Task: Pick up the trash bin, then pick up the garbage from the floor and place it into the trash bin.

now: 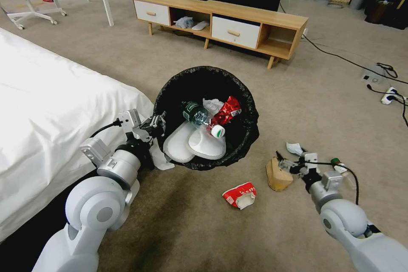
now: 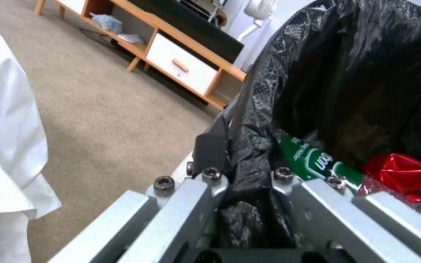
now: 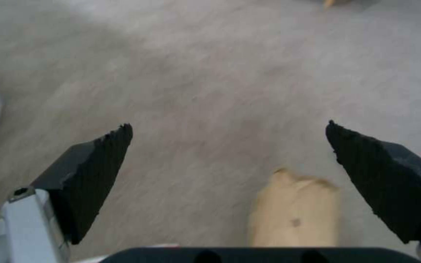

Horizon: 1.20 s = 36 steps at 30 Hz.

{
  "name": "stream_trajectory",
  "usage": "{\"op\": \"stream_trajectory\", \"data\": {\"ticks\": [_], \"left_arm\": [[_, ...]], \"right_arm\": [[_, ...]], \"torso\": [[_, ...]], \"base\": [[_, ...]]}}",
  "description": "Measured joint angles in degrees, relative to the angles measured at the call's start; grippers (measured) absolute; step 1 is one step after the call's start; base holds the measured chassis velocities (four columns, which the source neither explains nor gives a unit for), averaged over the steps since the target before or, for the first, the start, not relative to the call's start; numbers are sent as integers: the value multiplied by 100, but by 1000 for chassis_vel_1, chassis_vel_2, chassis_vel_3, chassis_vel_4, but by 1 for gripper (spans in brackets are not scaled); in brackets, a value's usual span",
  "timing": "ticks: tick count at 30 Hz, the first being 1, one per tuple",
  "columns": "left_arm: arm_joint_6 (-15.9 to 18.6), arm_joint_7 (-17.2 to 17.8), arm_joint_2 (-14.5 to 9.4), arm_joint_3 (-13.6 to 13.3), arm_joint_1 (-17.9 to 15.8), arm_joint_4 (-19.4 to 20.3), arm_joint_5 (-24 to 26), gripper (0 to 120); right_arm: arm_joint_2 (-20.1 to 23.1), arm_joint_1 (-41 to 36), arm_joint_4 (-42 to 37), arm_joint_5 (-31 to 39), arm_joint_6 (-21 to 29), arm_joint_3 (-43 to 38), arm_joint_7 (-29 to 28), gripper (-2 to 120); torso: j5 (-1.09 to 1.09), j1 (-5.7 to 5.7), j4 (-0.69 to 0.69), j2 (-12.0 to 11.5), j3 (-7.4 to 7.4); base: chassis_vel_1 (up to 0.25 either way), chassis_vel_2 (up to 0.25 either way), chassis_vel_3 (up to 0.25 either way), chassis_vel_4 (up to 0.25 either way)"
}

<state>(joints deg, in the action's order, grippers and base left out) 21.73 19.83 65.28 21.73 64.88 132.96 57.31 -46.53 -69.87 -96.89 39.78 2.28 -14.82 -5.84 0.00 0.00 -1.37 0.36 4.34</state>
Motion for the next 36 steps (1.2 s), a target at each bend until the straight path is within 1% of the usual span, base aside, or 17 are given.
{"op": "stream_trajectory", "data": {"ticks": [1, 2, 4, 8, 12, 14, 15, 16, 18, 19, 21, 22, 26, 28, 31, 34, 36], "left_arm": [[-2, -4, 0, 1, 8, 12, 2, 3], [-2, -4, 0, 1, 8, 12, 2, 3], [-5, -10, 0, 6, 39, 33, 5, 3], [-8, -18, 0, 23, 64, 41, 6, 3], [-13, -29, 31, 35, 78, 42, 5, 3], [-13, -30, 38, 32, 82, 42, 3, 3], [-14, -38, 65, 17, 94, 33, -7, 3], [-14, -38, 65, 17, 94, 33, -7, 3], [-17, -55, 104, 1, 106, 6, -46, 3], [-17, -55, 104, 1, 106, 6, -46, 3], [-25, -66, 139, -2, 112, -12, -71, 3], [-25, -66, 139, -2, 112, -12, -71, 3], [-45, -86, 165, -8, 124, -52, -104, 3], [-47, -87, 167, -10, 124, -55, -106, 3], [-64, -89, 169, -10, 125, -70, -111, 3], [-73, -90, 148, -3, 133, -71, -109, 3], [-81, -90, 139, 1, 137, -71, -107, 3]], "right_arm": [[9, 189, 261, 21, -101, 237, 204, 100], [9, 189, 261, 21, -101, 237, 204, 100], [-10, 463, 593, 38, -217, 537, 456, 100], [-68, 689, 892, 47, -287, 808, 616, 100], [-185, 1120, 1503, -140, -425, 1317, 1009, 100], [-192, 1162, 1560, -171, -450, 1370, 1060, 100], [-230, 1328, 1814, -349, -576, 1564, 1323, 100], [-230, 1328, 1814, -349, -576, 1564, 1323, 100], [-318, 1552, 2252, -718, -889, 1736, 1733, 100], [-318, 1552, 2252, -718, -889, 1736, 1733, 100], [-420, 1738, 2728, -1108, -1194, 1797, 2112, 100], [-420, 1738, 2728, -1108, -1194, 1797, 2112, 100], [-637, 1995, 3455, -1638, -1623, 1812, 2523, 100], [-670, 2027, 3540, -1721, -1669, 1809, 2580, 100], [-876, 2263, 4083, -2274, -1989, 1780, 2933, 100], [-1060, 2456, 4463, -2624, -2174, 1786, 3085, 100], [-1124, 2518, 4580, -2688, -2216, 1813, 3106, 100]], "torso": [[2, 0, 0, 0, 0], [2, 0, 0, 0, 0], [-1, 0, 0, -1, 0], [0, 0, 1, -1, 0], [0, 0, 0, -1, 0], [1, 0, 0, 0, 0], [0, 0, 0, 0, 0], [0, 0, 0, 0, 0], [1, 0, 0, 0, 0], [1, 0, 0, 0, 0], [0, 0, 0, 0, 0], [0, 0, 0, 0, 0], [0, 0, -1, 0, 0], [0, 0, -1, -1, 0], [0, 0, -1, 0, 0], [0, 0, 0, 0, 0], [0, 0, 0, -1, 0]], "base": [[0, 0, 0, 0], [0, 0, 0, 0], [0, 0, 0, 0], [0, 0, 0, 0], [0, 0, 0, 0], [0, 0, 0, 0], [0, 0, 0, 0], [0, 0, 0, 0], [0, 0, 0, 0], [0, 0, 0, 0], [0, 0, 0, 0], [0, 0, 0, 0], [0, 0, 0, 0], [0, 0, 0, 0], [0, 0, 0, 0], [0, 0, 0, 0], [0, 0, 0, 0]]}}
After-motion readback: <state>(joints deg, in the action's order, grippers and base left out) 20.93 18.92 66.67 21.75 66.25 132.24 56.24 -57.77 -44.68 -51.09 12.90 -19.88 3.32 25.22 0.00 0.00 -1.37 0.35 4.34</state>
